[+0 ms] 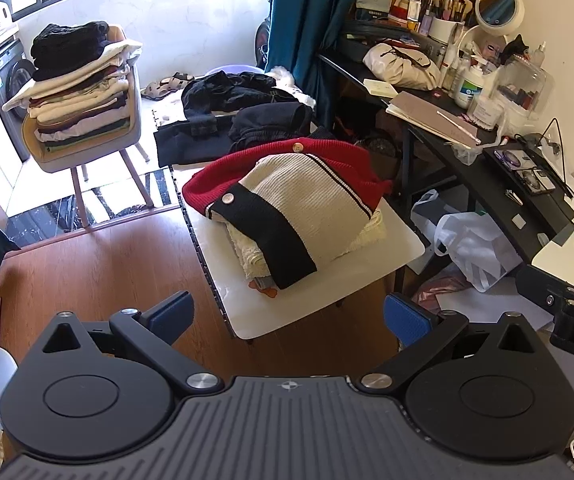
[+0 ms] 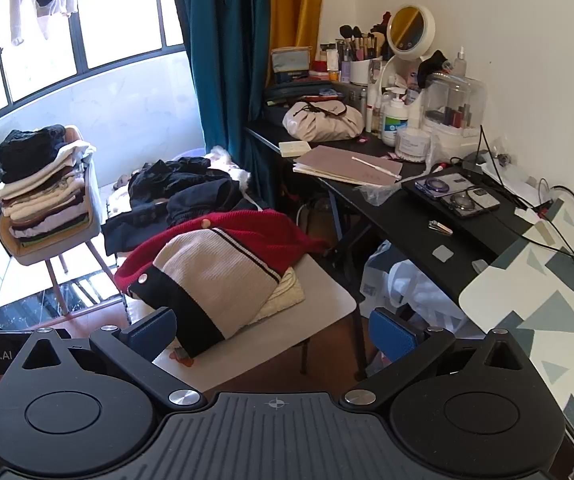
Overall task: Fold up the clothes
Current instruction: 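Move both grippers toward the red-and-cream cardigan on the clothes pile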
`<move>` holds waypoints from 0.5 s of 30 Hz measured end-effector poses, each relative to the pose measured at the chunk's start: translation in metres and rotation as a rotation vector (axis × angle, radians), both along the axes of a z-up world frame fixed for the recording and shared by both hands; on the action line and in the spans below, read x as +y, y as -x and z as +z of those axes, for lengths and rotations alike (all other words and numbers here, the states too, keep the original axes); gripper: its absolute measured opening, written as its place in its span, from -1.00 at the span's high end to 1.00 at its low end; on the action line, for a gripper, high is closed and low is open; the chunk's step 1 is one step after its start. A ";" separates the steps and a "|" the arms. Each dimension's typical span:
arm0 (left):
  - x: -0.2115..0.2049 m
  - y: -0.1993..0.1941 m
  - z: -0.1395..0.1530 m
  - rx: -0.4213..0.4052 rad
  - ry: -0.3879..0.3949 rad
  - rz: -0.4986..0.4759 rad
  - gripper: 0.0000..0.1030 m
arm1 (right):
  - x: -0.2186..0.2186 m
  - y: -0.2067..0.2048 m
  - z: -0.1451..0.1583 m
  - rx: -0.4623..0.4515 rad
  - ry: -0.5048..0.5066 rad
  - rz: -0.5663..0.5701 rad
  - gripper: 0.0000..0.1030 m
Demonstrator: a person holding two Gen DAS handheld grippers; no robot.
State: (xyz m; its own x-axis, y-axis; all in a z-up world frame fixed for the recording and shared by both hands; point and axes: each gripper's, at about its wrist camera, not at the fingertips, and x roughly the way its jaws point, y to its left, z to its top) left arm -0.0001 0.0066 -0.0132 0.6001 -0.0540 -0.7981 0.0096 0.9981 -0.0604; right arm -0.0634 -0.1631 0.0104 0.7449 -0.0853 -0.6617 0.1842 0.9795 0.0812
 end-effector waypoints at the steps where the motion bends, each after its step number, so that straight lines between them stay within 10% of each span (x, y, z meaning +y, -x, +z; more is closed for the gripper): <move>1: 0.001 0.001 0.000 0.000 0.001 0.000 -1.00 | 0.000 0.000 0.001 0.000 0.000 0.000 -0.99; 15: 0.011 0.001 -0.002 0.013 0.004 0.016 -1.00 | 0.006 -0.004 0.000 0.013 0.004 0.003 -0.99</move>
